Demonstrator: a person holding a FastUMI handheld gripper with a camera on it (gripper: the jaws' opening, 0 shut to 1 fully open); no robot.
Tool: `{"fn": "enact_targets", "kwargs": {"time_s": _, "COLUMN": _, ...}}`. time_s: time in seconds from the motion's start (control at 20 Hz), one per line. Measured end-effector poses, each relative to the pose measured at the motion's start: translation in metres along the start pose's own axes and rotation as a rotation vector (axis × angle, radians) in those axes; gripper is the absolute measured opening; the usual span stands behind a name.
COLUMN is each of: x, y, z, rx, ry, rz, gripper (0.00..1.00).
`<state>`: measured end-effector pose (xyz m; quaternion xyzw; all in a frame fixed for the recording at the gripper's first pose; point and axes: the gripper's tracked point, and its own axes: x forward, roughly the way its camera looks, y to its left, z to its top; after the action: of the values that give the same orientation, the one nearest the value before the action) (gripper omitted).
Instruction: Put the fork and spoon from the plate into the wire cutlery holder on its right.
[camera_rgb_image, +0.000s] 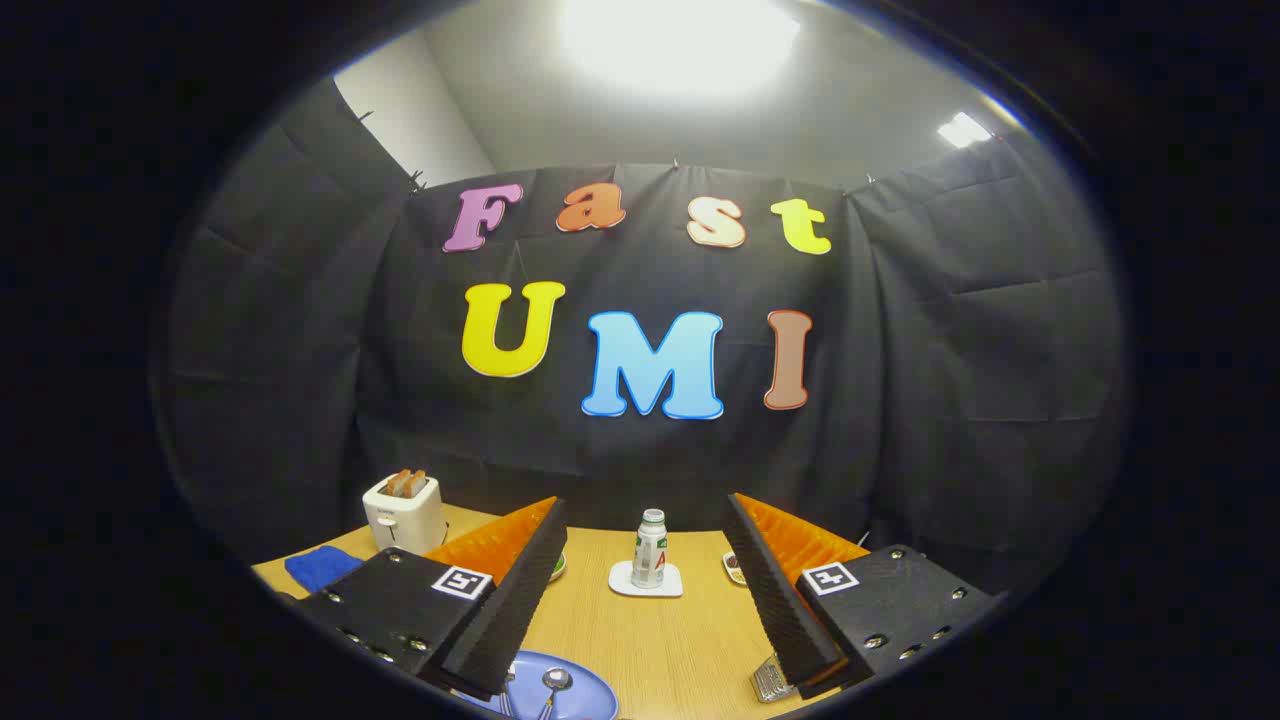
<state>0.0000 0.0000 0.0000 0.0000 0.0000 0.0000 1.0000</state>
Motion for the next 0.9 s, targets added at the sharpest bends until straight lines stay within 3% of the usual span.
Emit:
{"fn": "enact_targets", "kwargs": {"time_s": 0.15, "x": -0.001, "y": 0.001, "z": -0.01, "rx": 0.066, "ry": 0.014, "rz": 0.011, "gripper": 0.97}}
{"fn": "enact_targets", "kwargs": {"time_s": 0.6, "x": -0.003, "y": -0.023, "z": -0.033, "rx": 0.039, "ry": 0.097, "rz": 0.007, "gripper": 0.97}}
{"fn": "enact_targets", "kwargs": {"time_s": 0.9, "x": -0.016, "y": -0.007, "z": -0.078, "rx": 0.056, "ry": 0.238, "rz": 0.095, "gripper": 0.97}}
